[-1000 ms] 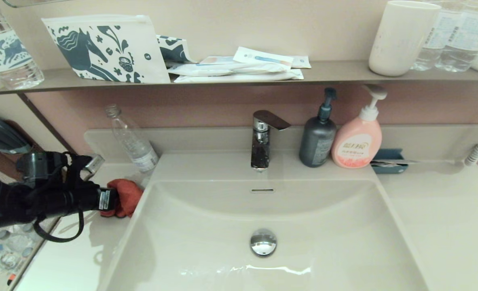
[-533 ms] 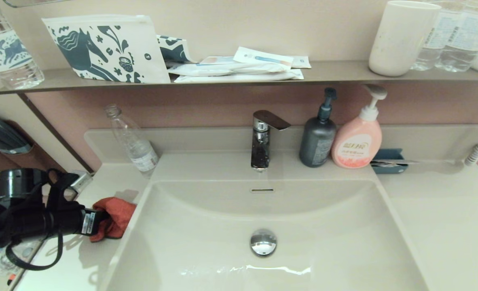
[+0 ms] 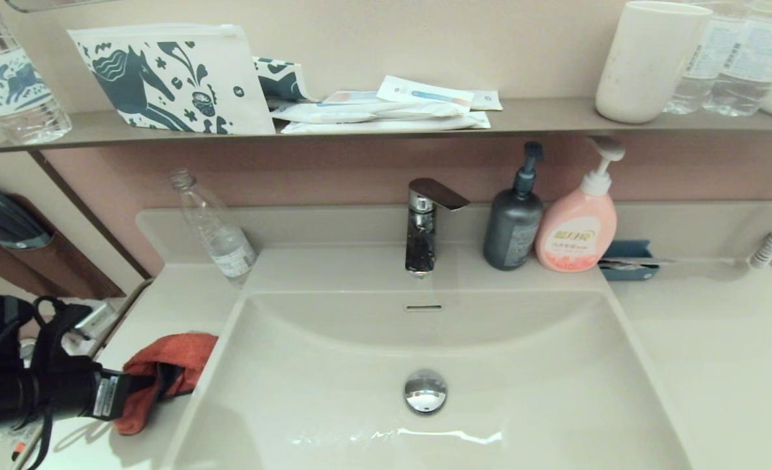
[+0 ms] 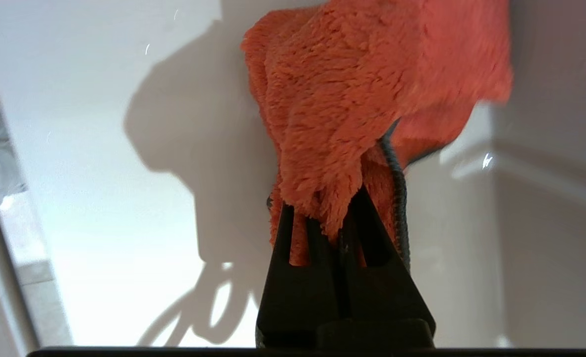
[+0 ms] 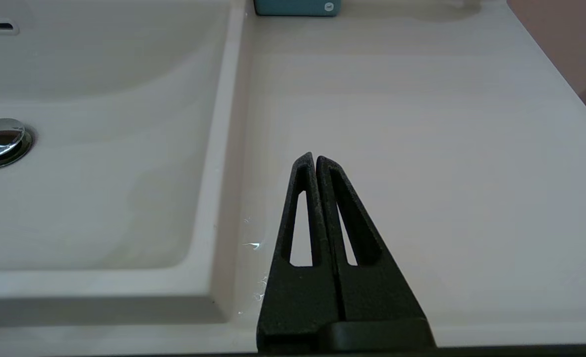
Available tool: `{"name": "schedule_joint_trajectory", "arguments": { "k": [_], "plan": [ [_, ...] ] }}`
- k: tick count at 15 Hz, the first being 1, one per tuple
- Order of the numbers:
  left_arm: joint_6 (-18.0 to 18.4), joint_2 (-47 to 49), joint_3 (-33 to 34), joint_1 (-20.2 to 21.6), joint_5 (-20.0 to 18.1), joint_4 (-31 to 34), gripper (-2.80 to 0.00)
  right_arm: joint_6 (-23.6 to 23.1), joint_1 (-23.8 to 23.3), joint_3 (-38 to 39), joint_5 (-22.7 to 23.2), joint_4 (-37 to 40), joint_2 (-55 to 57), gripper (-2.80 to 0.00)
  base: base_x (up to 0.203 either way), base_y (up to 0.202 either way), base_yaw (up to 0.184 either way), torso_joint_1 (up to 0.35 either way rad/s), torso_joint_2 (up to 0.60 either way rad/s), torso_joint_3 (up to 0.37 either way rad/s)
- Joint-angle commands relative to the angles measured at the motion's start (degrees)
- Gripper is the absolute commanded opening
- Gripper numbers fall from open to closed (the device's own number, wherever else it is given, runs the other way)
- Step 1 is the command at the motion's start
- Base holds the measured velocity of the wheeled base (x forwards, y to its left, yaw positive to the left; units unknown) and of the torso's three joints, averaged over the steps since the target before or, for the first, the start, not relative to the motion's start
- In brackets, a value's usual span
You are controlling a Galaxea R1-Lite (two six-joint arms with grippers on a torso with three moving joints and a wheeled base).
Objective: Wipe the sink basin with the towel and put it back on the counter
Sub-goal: Wipe the sink
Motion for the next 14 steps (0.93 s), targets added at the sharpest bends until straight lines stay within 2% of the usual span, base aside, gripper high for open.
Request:
{"name": "schedule_joint_trajectory", "arguments": {
  "k": [1,3,6,10,12,14],
  "plan": [
    [3.0,-1.4,1.8,2.7,-0.6,-0.1,-2.8,0.0,0.0,0.0,0.0,0.0,0.1,-2.8,0.0,0.0,0.0,0.0,0.0,0.0],
    [4.4,-0.8,1.6,4.0,-1.9,-0.2,-2.8,0.0,0.0,0.0,0.0,0.0,0.1,-2.8,0.0,0.0,0.0,0.0,0.0,0.0],
    [4.4,1.1,0.9,2.8,-3.5,-0.5,-2.8,0.0,0.0,0.0,0.0,0.0,0.1,-2.8,0.0,0.0,0.0,0.0,0.0,0.0],
    [4.2,4.6,-3.3,1.4,-3.8,-0.7,-2.8,0.0,0.0,0.0,0.0,0.0,0.1,-2.8,0.0,0.0,0.0,0.0,0.0,0.0],
    [4.0,6.7,-5.6,0.4,-4.2,-0.8,-2.8,0.0,0.0,0.0,0.0,0.0,0.1,-2.8,0.0,0.0,0.0,0.0,0.0,0.0],
    [2.2,8.5,-8.0,-0.5,-4.2,-2.3,-2.8,0.0,0.0,-0.1,0.0,0.0,0.1,-2.8,0.0,0.0,0.0,0.0,0.0,0.0]
  ]
}}
